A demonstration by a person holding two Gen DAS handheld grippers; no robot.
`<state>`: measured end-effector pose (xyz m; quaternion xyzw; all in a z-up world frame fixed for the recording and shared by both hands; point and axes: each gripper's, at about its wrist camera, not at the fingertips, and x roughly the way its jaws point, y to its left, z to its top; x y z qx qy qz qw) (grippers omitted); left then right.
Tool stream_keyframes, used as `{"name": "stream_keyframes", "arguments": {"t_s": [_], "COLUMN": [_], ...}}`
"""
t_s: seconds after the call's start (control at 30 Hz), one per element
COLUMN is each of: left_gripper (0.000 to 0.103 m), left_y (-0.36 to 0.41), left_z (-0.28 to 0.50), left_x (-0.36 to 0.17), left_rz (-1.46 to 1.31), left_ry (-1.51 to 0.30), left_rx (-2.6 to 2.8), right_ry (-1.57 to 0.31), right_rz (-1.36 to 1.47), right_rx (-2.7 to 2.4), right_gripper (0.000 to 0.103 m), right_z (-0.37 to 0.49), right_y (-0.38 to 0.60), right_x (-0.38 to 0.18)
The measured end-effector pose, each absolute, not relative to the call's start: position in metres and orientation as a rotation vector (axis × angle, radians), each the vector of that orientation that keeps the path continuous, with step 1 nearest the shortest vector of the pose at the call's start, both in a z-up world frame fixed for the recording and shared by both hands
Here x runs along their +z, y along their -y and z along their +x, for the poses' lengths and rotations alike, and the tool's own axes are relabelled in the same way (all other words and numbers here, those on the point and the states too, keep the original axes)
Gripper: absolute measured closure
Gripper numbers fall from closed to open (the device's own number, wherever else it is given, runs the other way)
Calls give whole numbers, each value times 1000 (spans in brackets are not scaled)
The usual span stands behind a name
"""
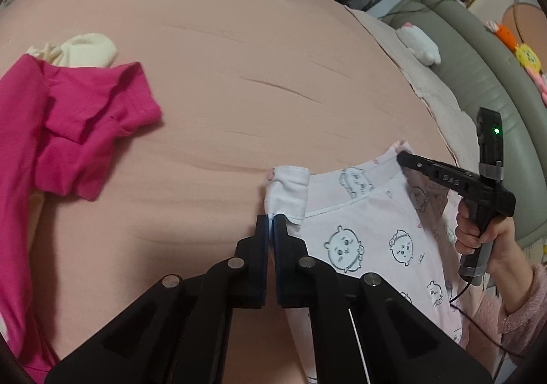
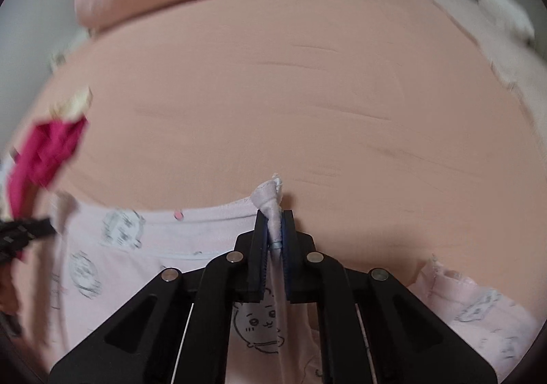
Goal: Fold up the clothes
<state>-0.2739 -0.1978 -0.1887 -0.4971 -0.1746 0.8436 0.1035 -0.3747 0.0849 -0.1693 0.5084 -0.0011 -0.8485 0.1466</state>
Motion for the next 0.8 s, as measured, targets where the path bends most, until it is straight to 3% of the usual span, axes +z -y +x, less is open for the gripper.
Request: {"name": "stream_keyframes", "arguments": {"t_s": [0.2, 0.23, 0.27, 0.3, 0.37, 0.47, 0.53, 0.67, 0.73, 0.8], "left_gripper": [103, 101, 97, 82, 56, 56, 65, 96, 96, 96], "left_y": [220, 221, 220, 219, 215, 206, 196, 185, 196, 209], "left_z": [-273, -273, -273, -273, -272, -272, -271, -271, -270, -269], "left_x": [-200, -201, -202, -202, -204, -207, -208, -206, -201, -194], "left_rz": [-1537, -1515, -1499, -1486, -1452, -1416, -1420, -1468, -1505, -1534], "left_ry": [574, 630, 664, 679, 712, 744, 670, 506, 456, 417], "left_rx": [2523, 2493, 2468, 2455, 2424, 2379, 2391, 2482, 2557, 2631], "right_ry": [-155, -148, -128, -107, -85, -157, -243, -394, -469, -414], "right_rz": [1544, 1535, 1517, 1500, 1496, 1543, 1547, 1495, 1473, 1502], "right_rx": [-2480, -2484, -2491, -2497, -2480, -2428, -2417, -2471, -2520, -2553], "right_gripper": [94, 89, 74, 67, 66, 64, 63, 81, 83, 79], "right_z": [-386, -386, -385, -383, -382, -381, -380, -380, -382, -383], "right_y": [-79, -77, -78, -78, -76, -65, -57, -48, -47, -68], "right_x": [-183, -181, -177, -174, -172, -183, -194, -198, -199, -195]}}
